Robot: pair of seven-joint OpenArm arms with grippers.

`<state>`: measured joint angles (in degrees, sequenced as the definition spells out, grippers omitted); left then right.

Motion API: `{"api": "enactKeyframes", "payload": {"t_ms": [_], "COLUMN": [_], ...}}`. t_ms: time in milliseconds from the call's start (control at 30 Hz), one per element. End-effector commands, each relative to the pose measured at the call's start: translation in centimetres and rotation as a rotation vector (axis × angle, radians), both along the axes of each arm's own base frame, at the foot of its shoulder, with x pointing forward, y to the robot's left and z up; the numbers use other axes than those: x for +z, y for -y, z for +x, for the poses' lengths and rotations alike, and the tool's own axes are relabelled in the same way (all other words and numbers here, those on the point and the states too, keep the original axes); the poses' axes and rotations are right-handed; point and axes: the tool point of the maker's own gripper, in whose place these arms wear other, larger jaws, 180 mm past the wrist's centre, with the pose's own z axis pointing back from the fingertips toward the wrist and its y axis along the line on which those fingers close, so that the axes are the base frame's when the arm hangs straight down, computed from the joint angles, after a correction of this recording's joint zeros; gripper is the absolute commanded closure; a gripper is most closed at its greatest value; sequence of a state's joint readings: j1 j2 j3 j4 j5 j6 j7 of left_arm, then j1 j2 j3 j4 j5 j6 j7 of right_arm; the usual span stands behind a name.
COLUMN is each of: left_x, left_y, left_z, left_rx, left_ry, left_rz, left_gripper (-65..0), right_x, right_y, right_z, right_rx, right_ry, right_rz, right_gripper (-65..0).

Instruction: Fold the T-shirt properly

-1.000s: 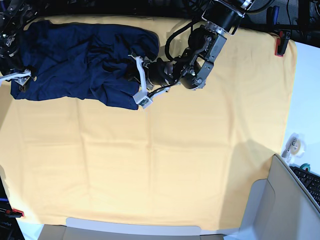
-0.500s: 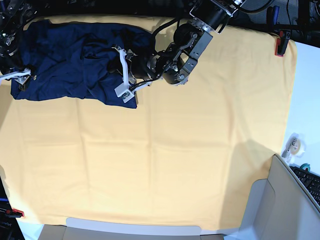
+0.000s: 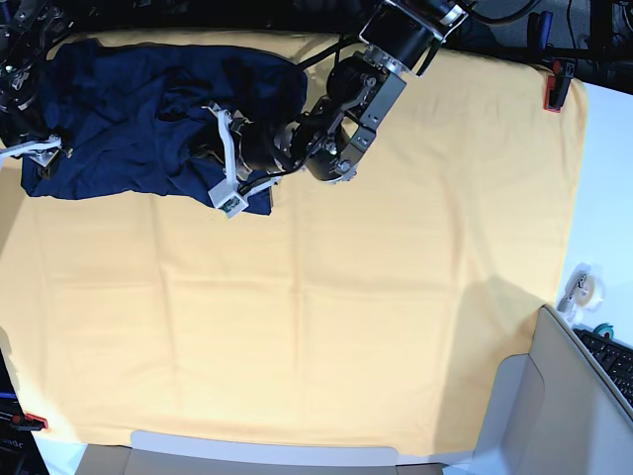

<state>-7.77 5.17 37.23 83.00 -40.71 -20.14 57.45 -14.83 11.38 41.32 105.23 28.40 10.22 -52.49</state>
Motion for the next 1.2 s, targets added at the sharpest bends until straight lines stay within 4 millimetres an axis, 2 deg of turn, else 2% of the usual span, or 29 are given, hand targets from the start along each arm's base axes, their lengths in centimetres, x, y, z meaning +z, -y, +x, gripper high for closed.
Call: {"api": "enactKeyframes", "payload": {"t_ms": [0, 167, 233, 400, 567, 700, 767, 833, 900, 1067, 1167], "left_x": [1.5, 0.9, 1.0, 2.3, 3.5, 5.7, 6.3, 6.0, 6.3, 9.2, 10.4], "left_y": [1.8, 2.5, 3.3, 4.7, 5.0, 5.5, 5.6, 5.7, 5.6, 5.4, 5.4], "left_z": [0.3, 1.3, 0.7, 0.7, 1.8, 2.4, 3.1, 3.6, 4.8, 8.2, 9.0], "left_rx": [0.002, 0.008, -0.011, -0.026, 0.014, 0.058, 0.067, 0.079, 0.107, 0.199, 0.158], "left_ry": [0.002, -0.015, -0.005, 0.053, 0.086, 0.057, 0.04, 0.0, -0.031, -0.06, -0.028], "left_rz": [-0.065, -0.059, -0.068, -0.111, -0.17, -0.29, -0.319, -0.335, -0.369, -0.504, -0.482], "left_gripper": [0.0, 0.0, 0.0, 0.0, 0.0, 0.0, 0.0, 0.0, 0.0, 0.0, 0.0], "right_x": [1.4, 0.8, 0.5, -0.1, -0.1, -0.4, -0.4, -0.6, -0.7, -0.7, 0.4], "right_y": [0.5, -1.0, -1.9, -3.6, -4.0, -4.6, -4.6, -4.8, -5.1, -5.4, -7.8], "right_z": [0.5, 1.3, 1.7, 2.3, 2.6, 2.5, 2.5, 2.5, 2.4, 2.5, 3.4], "right_rx": [0.007, 0.055, 0.081, 0.131, 0.14, 0.134, 0.134, 0.132, 0.129, 0.136, 0.275], "right_ry": [0.038, 0.028, 0.022, 0.012, 0.017, 0.022, 0.023, 0.023, 0.024, 0.031, 0.1], "right_rz": [-0.036, -0.022, -0.014, 0.001, 0.009, 0.031, 0.032, 0.039, 0.047, 0.062, 0.107], "right_gripper": [-41.8, -41.8, -41.8, -41.8, -41.8, -41.8, -41.8, -41.8, -41.8, -41.7, -41.6]}}
